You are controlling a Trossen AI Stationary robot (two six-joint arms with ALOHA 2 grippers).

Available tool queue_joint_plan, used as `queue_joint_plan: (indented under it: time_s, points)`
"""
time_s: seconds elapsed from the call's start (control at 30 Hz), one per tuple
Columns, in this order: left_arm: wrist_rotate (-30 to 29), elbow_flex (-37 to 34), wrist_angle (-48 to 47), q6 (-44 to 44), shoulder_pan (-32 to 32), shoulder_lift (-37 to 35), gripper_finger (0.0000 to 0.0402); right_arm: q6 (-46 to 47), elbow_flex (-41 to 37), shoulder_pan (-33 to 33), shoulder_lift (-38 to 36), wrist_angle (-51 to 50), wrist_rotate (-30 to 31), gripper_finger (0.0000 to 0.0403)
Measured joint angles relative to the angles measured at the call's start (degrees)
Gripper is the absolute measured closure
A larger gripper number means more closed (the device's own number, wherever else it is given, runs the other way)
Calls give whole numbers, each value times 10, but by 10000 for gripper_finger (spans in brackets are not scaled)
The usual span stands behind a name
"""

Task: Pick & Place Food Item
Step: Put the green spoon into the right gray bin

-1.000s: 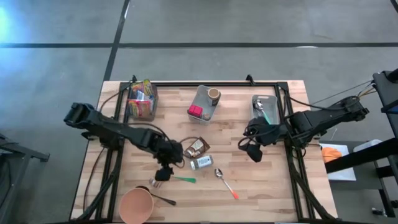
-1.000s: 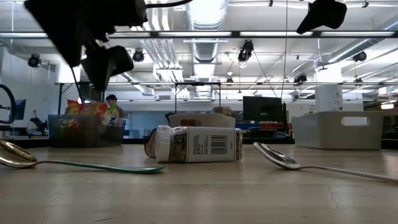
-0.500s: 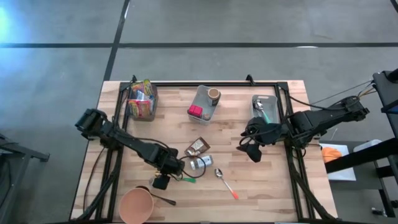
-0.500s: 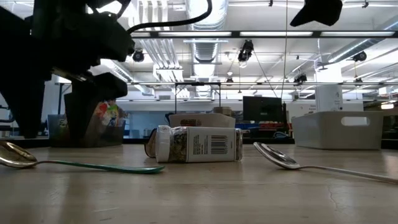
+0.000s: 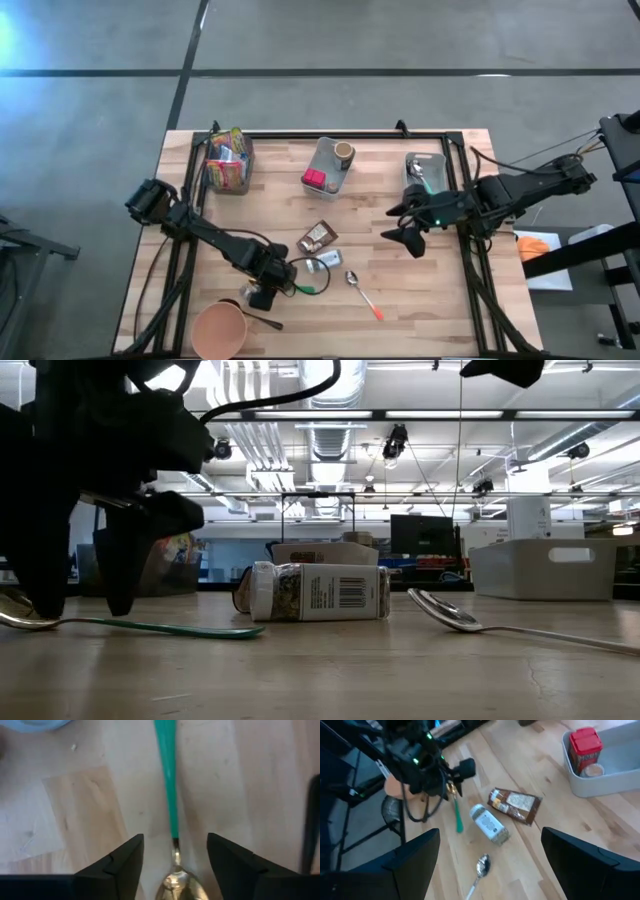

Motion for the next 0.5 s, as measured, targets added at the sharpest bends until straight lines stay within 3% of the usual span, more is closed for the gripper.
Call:
queue_joint_plan:
  time_s: [0.3,0.5]
  points:
    - [-15,-31,56,-46,-2,-1,278,0,1,0,-11,17,1,58]
    - [-16,-41,64,-57,-2,-3,295,0,1,0,-11,18,1,58]
